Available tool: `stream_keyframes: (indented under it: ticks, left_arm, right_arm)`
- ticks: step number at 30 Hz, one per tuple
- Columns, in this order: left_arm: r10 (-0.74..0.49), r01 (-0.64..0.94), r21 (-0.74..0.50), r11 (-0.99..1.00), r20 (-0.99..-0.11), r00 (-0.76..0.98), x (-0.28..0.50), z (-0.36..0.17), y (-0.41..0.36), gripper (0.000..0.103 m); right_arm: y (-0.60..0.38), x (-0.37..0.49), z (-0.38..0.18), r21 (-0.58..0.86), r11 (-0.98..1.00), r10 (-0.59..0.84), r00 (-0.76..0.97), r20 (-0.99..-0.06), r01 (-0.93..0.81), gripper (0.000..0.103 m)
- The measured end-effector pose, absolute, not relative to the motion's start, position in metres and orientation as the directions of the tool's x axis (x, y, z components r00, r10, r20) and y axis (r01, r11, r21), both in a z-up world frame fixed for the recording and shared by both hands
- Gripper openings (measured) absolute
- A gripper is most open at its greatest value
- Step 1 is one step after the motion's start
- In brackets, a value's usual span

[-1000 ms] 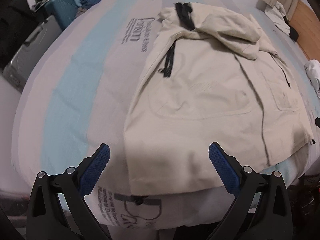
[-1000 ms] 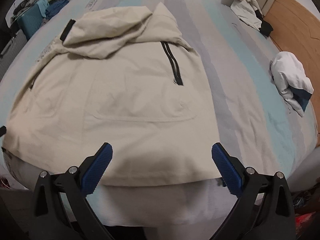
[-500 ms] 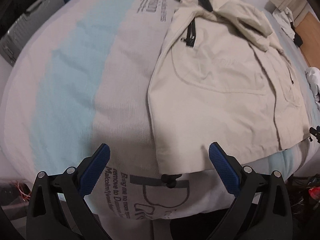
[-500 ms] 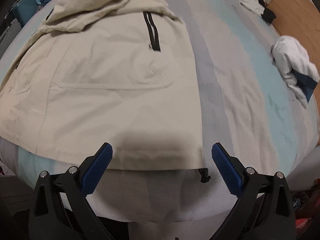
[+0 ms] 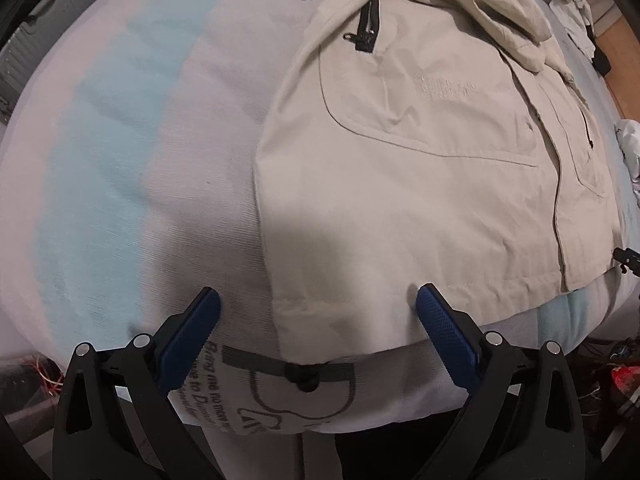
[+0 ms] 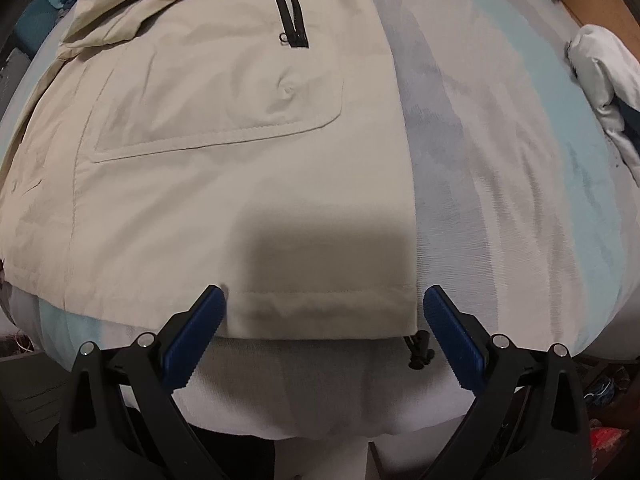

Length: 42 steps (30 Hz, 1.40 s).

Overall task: Fold large clothes
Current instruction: 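Grasp the jacket hem with the left gripper while the right gripper grasps it too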

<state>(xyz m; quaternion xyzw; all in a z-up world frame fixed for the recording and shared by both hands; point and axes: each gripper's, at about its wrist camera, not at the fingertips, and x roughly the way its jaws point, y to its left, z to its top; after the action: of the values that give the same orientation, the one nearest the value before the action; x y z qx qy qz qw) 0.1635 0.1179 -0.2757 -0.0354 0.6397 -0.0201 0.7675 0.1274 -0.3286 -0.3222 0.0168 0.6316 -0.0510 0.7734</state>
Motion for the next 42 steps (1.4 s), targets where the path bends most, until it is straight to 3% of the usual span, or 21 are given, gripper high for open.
stream_keyframes:
  ticks: [5, 16, 20, 21, 23, 29, 37, 42]
  left_arm:
    - [-0.096, -0.017, -0.101, 0.995, -0.979, 0.178, 0.164, -0.279, 0.115, 0.090]
    - [-0.131, -0.004, -0.134, 0.991, -0.979, 0.153, 0.159, -0.274, 0.130, 0.091]
    - [-0.172, -0.001, -0.173, 0.985, -0.975, 0.139, 0.159, -0.274, 0.137, 0.090]
    - [-0.182, 0.001, -0.184, 0.983, -0.973, 0.139, 0.159, -0.273, 0.139, 0.087]
    - [-0.198, 0.011, -0.199, 0.980, -0.971, 0.136, 0.158, -0.271, 0.141, 0.070]
    - [-0.147, 0.065, -0.140, 0.988, -0.983, 0.106, 0.157, -0.268, 0.130, 0.040]
    - [-0.080, 0.098, -0.071, 0.993, -0.992, 0.096, 0.160, -0.255, 0.108, 0.017]
    - [-0.080, 0.088, -0.072, 0.994, -0.992, 0.100, 0.157, -0.253, 0.106, 0.013]
  right_arm:
    - [-0.330, 0.130, -0.328, -0.038, 0.992, -0.059, 0.178, -0.982, 0.119, 0.095]
    - [-0.336, 0.141, -0.338, -0.048, 0.990, -0.068, 0.147, -0.987, 0.136, 0.095]
    - [-0.347, 0.145, -0.342, 0.008, 0.985, -0.015, 0.133, -0.991, 0.170, 0.095]
    - [-0.349, 0.147, -0.341, 0.027, 0.985, 0.003, 0.134, -0.991, 0.171, 0.095]
    - [-0.352, 0.149, -0.340, 0.057, 0.984, 0.034, 0.134, -0.990, 0.169, 0.095]
    - [-0.360, 0.158, -0.339, 0.107, 0.984, 0.090, 0.122, -0.988, 0.140, 0.094]
    - [-0.390, 0.160, -0.335, 0.148, 0.982, 0.136, 0.109, -0.985, 0.117, 0.092]
    - [-0.419, 0.160, -0.328, 0.183, 0.975, 0.169, 0.117, -0.979, 0.128, 0.089]
